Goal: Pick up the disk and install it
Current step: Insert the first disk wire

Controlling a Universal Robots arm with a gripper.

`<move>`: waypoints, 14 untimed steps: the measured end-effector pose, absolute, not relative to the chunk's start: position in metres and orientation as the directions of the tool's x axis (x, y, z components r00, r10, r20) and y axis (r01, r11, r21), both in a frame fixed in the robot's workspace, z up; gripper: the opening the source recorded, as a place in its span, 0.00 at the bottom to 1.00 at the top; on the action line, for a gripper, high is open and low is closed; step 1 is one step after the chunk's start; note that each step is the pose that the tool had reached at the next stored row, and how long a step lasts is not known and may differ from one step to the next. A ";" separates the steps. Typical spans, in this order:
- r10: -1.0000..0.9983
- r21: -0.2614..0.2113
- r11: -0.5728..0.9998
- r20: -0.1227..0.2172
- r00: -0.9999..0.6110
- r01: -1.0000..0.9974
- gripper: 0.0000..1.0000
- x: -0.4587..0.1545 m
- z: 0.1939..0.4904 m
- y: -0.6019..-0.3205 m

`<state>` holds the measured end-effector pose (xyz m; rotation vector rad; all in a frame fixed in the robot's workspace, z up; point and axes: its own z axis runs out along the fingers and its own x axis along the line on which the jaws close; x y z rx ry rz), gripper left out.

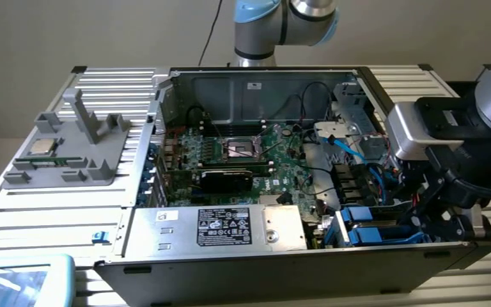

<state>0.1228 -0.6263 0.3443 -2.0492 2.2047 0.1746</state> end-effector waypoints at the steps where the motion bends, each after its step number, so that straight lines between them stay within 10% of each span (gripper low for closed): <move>1: -0.982 -0.002 0.072 -0.176 -0.071 -0.997 0.40 0.123 0.344 -0.627; 14: -0.978 -0.001 0.059 -0.201 -0.058 -0.998 0.40 0.124 0.338 -0.629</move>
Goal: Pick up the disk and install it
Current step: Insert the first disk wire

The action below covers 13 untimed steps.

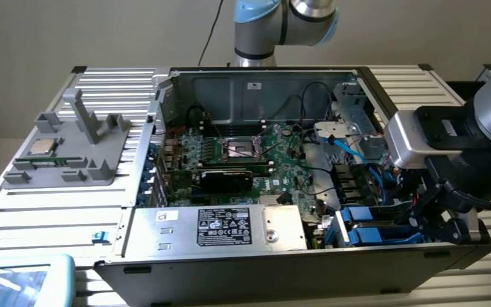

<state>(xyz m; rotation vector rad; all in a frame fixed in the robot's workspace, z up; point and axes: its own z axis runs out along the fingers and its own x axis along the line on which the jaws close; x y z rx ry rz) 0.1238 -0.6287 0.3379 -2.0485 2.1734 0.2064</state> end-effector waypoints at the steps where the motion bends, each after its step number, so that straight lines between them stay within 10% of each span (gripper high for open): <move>1: -0.978 -0.001 0.058 -0.202 -0.057 -0.998 0.40 0.124 0.338 -0.629; 13: -0.976 0.000 0.048 -0.215 -0.047 -0.999 0.38 0.125 0.335 -0.629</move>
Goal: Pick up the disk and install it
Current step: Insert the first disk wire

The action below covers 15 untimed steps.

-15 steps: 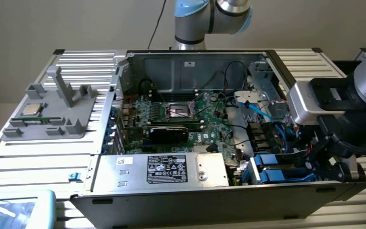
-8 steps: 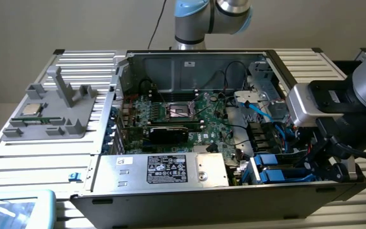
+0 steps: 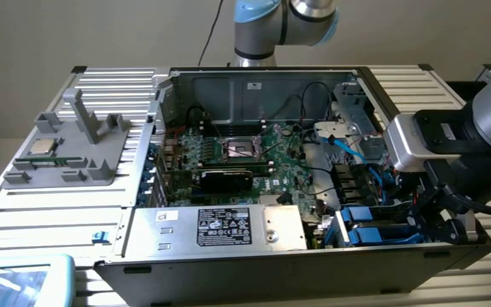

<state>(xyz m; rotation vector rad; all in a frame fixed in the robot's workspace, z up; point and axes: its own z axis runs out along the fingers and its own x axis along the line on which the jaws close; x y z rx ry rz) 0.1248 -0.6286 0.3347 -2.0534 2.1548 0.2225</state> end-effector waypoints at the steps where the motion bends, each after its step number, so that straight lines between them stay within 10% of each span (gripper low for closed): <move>1: -0.976 0.000 0.047 -0.215 -0.046 -0.999 0.31 0.125 0.335 -0.629; 15: -0.975 0.000 0.043 -0.216 -0.042 -0.999 0.17 0.126 0.335 -0.629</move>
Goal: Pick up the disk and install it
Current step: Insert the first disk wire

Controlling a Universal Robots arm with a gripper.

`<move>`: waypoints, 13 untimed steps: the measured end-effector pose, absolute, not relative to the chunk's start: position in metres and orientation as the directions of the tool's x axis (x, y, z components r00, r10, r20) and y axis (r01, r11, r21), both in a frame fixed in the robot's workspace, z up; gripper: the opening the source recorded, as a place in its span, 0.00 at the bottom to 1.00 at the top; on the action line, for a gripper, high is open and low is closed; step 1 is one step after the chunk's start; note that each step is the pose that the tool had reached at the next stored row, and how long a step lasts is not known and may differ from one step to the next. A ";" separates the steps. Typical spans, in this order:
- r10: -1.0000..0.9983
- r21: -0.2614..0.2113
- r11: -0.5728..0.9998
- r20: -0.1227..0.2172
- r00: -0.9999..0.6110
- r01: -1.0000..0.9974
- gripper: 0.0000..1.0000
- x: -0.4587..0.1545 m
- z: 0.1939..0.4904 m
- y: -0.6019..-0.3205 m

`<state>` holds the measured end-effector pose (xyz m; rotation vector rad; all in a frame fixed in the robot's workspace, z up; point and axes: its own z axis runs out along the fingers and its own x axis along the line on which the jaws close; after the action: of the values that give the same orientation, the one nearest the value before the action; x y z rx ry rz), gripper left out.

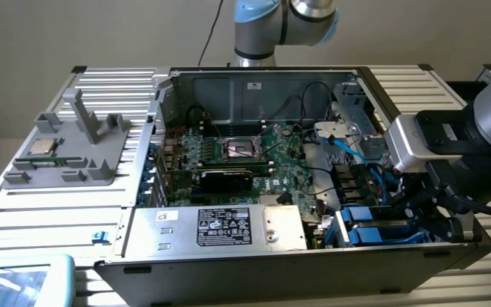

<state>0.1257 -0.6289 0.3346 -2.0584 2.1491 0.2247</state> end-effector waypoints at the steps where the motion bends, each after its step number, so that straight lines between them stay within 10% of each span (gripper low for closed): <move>1: -0.975 0.000 0.043 -0.216 -0.042 -0.999 0.17 0.126 0.335 -0.629; 13: -0.982 -0.002 0.042 -0.182 -0.041 -0.999 0.17 0.126 0.360 -0.627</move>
<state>0.1257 -0.6269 0.3599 -2.0776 2.1672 0.1884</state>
